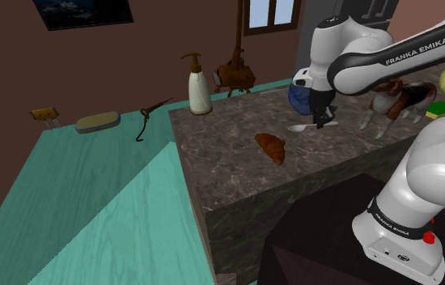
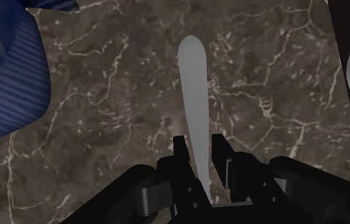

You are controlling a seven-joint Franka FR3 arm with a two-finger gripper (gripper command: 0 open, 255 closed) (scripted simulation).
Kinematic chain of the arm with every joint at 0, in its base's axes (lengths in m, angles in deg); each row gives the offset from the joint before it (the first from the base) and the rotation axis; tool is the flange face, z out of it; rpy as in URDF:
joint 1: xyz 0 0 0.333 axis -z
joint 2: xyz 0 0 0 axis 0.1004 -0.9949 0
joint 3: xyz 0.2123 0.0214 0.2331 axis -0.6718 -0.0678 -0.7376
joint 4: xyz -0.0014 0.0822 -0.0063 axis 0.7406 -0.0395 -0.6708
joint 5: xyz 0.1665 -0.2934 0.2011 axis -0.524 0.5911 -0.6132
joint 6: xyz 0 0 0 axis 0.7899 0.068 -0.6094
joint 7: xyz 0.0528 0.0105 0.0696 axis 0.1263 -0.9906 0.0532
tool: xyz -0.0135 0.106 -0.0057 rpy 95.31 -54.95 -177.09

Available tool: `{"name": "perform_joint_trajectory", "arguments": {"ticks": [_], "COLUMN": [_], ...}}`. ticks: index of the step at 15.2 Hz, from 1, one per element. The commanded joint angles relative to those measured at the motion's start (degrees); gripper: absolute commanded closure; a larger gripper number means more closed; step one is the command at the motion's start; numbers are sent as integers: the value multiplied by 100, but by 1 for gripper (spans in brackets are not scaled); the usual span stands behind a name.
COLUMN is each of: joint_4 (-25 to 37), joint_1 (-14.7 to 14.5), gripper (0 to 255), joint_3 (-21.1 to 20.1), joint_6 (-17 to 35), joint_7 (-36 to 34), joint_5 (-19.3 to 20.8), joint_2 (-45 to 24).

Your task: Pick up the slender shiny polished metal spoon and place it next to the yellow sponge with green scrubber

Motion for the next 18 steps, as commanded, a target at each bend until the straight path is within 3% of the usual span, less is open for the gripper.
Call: {"name": "perform_joint_trajectory", "arguments": {"ticks": [1,9,18], "joint_4": [103,496,438], "joint_1": [-21,-79,801], "gripper": [255,255,255], "joint_3": [-29,-127,1056], "joint_6": [-214,-846,-670], "joint_7": [59,226,1561], "joint_5": [-61,-233,710], "joint_2": [114,370,702]}}
